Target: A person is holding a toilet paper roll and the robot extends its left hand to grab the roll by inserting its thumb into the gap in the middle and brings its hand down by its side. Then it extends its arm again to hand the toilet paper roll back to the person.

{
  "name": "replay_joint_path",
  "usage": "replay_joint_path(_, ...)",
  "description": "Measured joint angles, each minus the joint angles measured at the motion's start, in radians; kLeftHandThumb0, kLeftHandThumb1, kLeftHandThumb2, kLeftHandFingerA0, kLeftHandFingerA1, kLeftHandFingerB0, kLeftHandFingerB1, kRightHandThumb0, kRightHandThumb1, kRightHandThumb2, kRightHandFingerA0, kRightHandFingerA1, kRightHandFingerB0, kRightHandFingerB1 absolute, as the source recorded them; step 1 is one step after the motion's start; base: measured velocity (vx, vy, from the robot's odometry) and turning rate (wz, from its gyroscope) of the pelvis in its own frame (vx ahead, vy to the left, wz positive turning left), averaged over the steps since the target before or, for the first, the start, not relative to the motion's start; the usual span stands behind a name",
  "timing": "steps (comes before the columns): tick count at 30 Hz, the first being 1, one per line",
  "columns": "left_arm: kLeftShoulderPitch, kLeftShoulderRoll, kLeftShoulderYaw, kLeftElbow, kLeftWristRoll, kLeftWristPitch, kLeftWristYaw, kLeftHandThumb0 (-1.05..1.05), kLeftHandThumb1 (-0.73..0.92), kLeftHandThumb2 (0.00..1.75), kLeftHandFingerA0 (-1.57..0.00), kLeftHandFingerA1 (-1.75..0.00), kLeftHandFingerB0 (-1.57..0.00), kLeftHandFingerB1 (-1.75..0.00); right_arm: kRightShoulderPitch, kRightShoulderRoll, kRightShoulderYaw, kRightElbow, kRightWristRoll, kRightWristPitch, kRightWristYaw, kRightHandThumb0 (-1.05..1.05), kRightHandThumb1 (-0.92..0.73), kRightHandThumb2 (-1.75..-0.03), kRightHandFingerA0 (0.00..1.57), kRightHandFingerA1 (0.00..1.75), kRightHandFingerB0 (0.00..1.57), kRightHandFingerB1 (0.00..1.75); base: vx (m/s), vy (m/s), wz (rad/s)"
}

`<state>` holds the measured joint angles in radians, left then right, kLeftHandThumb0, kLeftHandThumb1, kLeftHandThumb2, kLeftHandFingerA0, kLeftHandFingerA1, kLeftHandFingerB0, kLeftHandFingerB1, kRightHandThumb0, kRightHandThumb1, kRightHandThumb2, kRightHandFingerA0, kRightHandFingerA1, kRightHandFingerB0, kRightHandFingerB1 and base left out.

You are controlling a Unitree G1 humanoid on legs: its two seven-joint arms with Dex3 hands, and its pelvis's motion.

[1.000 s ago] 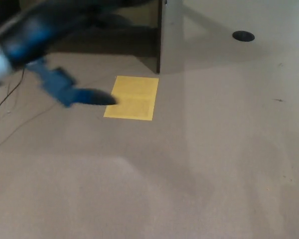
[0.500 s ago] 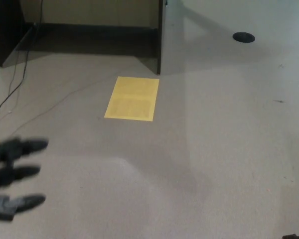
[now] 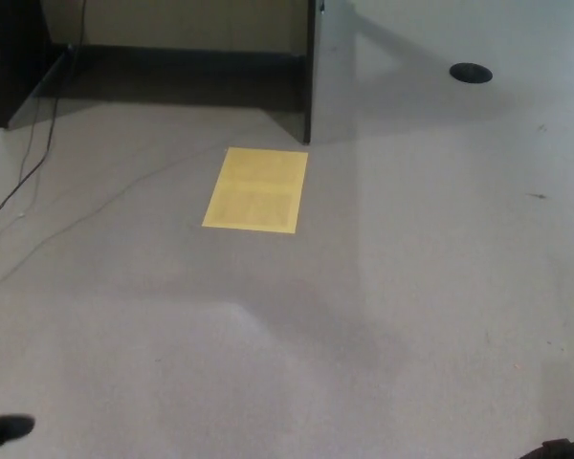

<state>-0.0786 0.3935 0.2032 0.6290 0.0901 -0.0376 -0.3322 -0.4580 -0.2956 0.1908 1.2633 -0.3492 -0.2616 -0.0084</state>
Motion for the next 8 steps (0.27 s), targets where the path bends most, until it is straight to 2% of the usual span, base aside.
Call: replay_joint_path(8,0.055,0.004,-0.009,0.123,0.024,-0.135,0.108,-0.28,0.44,0.60,-0.49,-0.43,-0.40,-0.39,0.010,-0.002,-0.004,-0.007,0.000,-0.006,-0.003,-0.37,-0.68,-0.60,0.69,0.60,0.56,0.44,0.00,0.000,0.00)
